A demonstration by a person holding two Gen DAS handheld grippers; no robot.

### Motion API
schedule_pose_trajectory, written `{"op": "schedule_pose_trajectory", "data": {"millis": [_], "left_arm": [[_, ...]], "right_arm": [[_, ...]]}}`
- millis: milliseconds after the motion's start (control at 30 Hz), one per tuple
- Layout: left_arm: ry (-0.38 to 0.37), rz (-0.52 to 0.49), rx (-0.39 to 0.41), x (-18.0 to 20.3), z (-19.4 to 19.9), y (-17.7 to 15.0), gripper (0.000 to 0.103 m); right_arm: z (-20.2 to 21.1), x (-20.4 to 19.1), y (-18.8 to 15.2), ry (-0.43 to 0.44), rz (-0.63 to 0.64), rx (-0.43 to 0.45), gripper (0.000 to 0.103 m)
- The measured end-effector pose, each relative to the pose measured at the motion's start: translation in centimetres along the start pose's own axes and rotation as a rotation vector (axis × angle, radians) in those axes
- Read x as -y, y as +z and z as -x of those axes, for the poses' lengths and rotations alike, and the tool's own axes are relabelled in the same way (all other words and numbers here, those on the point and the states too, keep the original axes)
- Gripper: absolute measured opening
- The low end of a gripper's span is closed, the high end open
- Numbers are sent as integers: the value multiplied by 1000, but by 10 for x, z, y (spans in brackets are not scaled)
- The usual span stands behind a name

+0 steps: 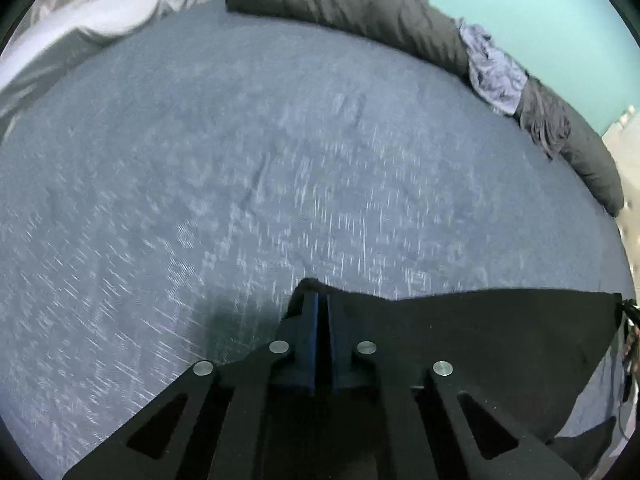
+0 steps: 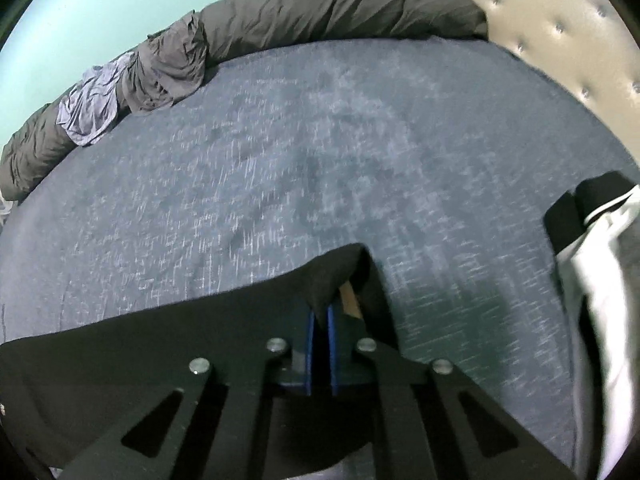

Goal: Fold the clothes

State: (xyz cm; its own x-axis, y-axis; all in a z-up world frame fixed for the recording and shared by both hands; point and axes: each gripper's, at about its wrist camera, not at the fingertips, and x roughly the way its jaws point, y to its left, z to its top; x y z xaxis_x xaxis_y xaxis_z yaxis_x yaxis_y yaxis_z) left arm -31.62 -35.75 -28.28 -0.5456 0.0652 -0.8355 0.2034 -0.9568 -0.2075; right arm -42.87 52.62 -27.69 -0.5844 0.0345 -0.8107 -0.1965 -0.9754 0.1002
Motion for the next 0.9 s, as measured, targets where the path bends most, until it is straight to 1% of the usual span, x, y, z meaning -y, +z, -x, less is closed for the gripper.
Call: {"op": "schedule_pose_trajectory", "data": {"millis": [167, 233, 367, 433, 500, 533, 600, 633, 667, 700, 733, 767, 833, 867, 900], "left_arm": [[7, 9, 80, -5, 31, 8, 2], [-2, 30, 96, -11, 38, 12, 2], [13, 64, 125, -22, 46, 19, 1], [16, 64, 106, -22, 39, 19, 1], [19, 62, 84, -21, 30, 18, 1], [20, 62, 73, -21, 26, 17, 1], [22, 60, 51, -20, 18, 16, 1], [29, 57, 30, -18, 11, 15, 1], [38, 53, 6, -16, 4, 13, 2], [56, 43, -7, -13, 0, 11, 4], [75, 32, -7, -11, -1, 10, 5], [93, 25, -4, -9, -1, 9, 12], [101, 18, 16, -7, 5, 9, 20], [115, 15, 27, -6, 9, 9, 29], [133, 14, 38, -5, 13, 8, 42]], "right_arm": [[24, 7, 14, -26, -31, 91, 4], [33, 8, 23, -29, -40, 126, 4], [46, 9, 38, -31, -69, 181, 4], [46, 8, 44, -31, -72, 182, 4], [40, 5, 47, -32, -65, 158, 4], [37, 5, 46, -33, -66, 138, 5], [20, 3, 42, -46, -54, 58, 6], [14, 2, 39, -59, -46, 38, 7], [9, 1, 36, -74, -38, 23, 14], [9, 2, 33, -99, -35, 27, 25], [9, 3, 30, -127, -33, 36, 30], [12, 6, 29, -148, -36, 45, 39], [19, 12, 25, -188, -43, 64, 40], [24, 14, 25, -196, -36, 80, 40], [29, 15, 25, -201, -27, 98, 40]]}}
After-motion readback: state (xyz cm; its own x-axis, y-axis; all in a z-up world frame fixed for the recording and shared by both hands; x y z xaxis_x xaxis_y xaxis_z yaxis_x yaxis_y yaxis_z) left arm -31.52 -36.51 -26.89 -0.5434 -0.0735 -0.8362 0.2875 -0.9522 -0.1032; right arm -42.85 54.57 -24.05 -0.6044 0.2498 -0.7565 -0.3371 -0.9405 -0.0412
